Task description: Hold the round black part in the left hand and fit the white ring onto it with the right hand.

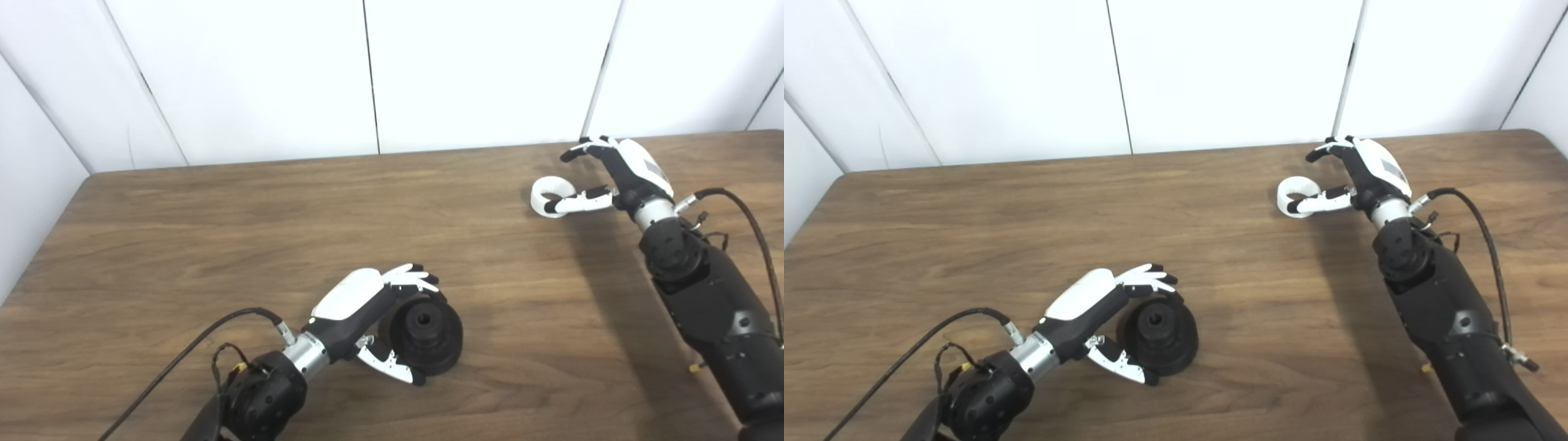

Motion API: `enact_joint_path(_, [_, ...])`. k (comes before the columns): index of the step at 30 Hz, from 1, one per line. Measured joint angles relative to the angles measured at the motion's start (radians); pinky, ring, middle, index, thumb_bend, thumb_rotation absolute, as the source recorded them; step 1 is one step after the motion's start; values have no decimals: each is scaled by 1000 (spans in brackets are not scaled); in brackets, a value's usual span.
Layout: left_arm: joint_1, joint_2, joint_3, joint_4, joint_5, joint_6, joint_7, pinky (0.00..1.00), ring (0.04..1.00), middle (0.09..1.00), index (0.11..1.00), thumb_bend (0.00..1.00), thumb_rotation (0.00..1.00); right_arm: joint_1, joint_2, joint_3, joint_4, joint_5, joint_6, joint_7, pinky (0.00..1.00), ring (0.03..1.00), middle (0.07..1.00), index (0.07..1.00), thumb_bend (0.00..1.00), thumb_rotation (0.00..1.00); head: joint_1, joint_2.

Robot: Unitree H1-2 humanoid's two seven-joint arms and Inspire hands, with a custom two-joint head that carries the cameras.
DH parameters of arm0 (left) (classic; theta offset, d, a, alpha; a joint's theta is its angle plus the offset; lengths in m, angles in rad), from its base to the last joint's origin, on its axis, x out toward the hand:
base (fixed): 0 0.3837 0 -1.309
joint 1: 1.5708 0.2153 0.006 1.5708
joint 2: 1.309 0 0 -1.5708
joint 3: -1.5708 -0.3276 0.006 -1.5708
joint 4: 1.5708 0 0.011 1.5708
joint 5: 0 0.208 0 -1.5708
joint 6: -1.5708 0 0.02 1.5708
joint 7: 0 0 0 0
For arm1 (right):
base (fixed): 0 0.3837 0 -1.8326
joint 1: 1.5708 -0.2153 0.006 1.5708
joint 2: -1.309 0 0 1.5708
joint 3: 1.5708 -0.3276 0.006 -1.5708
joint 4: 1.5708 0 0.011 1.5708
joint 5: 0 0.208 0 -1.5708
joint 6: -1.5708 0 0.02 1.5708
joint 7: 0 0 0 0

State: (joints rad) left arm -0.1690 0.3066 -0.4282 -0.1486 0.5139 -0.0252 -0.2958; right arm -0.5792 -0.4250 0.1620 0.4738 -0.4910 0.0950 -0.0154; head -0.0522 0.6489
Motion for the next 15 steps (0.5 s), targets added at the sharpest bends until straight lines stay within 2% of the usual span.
enact_joint_path(15, [2,-2,3,2,-1,-2,0,867,957,881,493,523,75,-27,3,31,88,-4,-20,0,991,984,912,732,973,328,2,-3])
